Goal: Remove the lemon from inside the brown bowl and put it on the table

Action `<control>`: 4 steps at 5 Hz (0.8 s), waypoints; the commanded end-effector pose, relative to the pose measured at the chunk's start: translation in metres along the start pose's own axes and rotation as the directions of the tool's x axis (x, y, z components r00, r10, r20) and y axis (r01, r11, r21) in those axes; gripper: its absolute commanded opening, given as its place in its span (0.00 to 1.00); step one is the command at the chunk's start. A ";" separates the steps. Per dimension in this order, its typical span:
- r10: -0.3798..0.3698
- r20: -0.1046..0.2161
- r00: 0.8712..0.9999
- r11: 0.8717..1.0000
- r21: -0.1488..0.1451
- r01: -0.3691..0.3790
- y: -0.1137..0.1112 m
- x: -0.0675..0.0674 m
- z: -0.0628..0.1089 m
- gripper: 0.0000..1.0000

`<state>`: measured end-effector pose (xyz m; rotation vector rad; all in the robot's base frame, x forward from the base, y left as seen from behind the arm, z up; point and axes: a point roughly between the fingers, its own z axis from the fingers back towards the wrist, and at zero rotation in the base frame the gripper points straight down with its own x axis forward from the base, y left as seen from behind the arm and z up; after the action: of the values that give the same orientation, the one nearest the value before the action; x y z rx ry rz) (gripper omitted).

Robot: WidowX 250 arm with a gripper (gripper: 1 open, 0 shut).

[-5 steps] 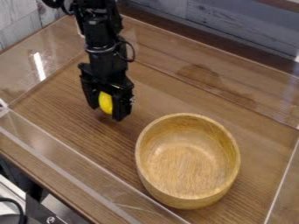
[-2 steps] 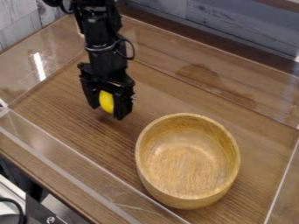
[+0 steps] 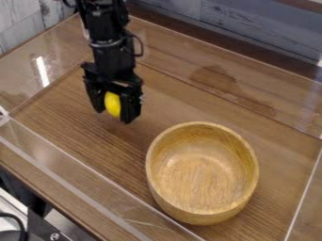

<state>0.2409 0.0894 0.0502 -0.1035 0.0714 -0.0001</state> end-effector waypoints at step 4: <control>0.020 0.052 0.998 1.000 -0.004 -0.020 0.005 0.003 0.031 1.00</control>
<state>0.2345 0.0901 0.0577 -0.1434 0.1088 0.0163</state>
